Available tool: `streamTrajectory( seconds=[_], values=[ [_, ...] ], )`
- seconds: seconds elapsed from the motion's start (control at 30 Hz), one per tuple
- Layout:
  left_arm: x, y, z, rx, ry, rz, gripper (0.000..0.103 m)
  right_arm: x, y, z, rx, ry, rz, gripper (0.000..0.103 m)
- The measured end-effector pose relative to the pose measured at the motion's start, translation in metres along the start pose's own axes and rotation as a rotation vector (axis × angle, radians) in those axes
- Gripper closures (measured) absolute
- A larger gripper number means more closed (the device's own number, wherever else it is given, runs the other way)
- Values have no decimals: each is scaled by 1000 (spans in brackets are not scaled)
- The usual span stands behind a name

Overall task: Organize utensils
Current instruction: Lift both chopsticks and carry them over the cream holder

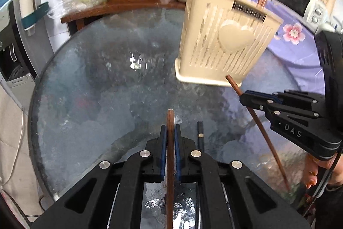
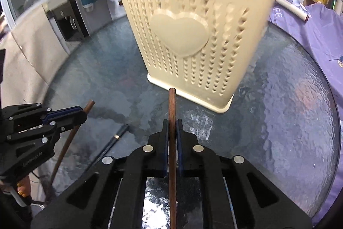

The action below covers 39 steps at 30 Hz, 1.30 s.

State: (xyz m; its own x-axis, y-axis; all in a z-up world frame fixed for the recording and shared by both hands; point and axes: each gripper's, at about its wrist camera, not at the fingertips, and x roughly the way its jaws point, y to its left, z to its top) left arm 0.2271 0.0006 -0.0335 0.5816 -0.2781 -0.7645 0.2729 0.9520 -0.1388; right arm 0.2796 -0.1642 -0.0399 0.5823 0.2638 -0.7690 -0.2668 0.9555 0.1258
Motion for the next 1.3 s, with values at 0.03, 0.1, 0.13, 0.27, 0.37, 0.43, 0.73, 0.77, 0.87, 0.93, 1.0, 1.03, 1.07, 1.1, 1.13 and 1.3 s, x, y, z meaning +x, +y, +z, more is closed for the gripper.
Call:
streamTrajectory(
  seconds=[0.03, 0.1, 0.13, 0.27, 0.37, 0.43, 0.73, 0.77, 0.87, 0.93, 1.0, 1.03, 1.07, 1.1, 1.13, 1.3],
  values=[
    [-8, 0, 1, -6, -20, -5, 96, -8, -1, 1, 4, -19, 17, 95],
    [-22, 2, 4, -19, -55, -25, 96, -23, -2, 2, 11, -57, 37, 95],
    [-27, 2, 6, -23, -67, -32, 96, -30, -3, 2, 14, -75, 47, 95],
    [-52, -1, 15, -23, -130, -46, 96, -60, -7, 9, 30, -144, 90, 95],
    [-69, -4, 20, -12, -167, -59, 96, -82, -5, 11, 31, -180, 105, 96],
    [-79, -6, 22, -6, -189, -62, 96, -96, -7, 11, 27, -206, 115, 95],
    [-111, -8, 36, -3, -268, -79, 96, -144, -11, 14, 21, -294, 147, 95],
    [-113, -9, 37, -2, -274, -78, 96, -148, -10, 15, 16, -302, 144, 96],
    [-117, -15, 39, 13, -285, -75, 96, -151, -9, 16, 9, -310, 141, 95],
    [-120, -18, 39, 21, -292, -75, 96, -154, -10, 16, 8, -320, 138, 95],
    [-123, -21, 42, 26, -304, -76, 96, -157, -10, 16, 7, -325, 138, 96],
    [-125, -21, 43, 28, -309, -76, 96, -157, -9, 17, 7, -327, 138, 95],
    [-127, -22, 44, 31, -315, -76, 96, -158, -9, 18, 5, -329, 135, 95],
    [-128, -22, 45, 33, -317, -77, 96, -160, -8, 18, -1, -332, 131, 95],
    [-129, -23, 46, 36, -321, -76, 96, -161, -7, 18, -5, -332, 133, 96],
    [-130, -26, 52, 44, -330, -75, 96, -165, -6, 21, -18, -339, 119, 96]
  ],
)
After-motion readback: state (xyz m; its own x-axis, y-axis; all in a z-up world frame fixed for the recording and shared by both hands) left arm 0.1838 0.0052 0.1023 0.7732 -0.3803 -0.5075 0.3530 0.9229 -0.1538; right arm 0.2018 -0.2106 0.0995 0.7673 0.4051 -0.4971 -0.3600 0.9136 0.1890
